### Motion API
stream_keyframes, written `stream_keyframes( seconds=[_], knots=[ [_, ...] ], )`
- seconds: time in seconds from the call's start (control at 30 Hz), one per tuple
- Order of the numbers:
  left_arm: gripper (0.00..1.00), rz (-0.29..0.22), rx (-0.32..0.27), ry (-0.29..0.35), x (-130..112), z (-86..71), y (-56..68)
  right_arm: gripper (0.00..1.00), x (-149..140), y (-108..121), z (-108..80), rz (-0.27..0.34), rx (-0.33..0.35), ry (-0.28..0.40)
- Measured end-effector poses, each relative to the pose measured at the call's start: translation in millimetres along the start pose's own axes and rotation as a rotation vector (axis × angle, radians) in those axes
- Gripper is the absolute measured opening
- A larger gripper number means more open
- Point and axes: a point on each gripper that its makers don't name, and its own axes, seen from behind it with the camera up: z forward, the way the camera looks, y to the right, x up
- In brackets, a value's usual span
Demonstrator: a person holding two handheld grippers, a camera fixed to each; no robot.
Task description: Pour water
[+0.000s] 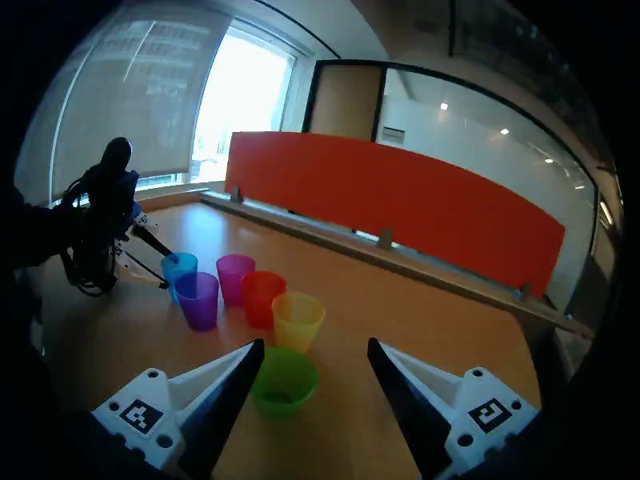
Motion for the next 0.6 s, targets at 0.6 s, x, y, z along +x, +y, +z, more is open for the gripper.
stream_keyframes(
  seconds=[0.6],
  knots=[
    [0.9,-0.01,-0.01,0.016,9,14.3,4.9,1.0,-10,3,3.0,0.003,-0.002,-0.01]
  ],
)
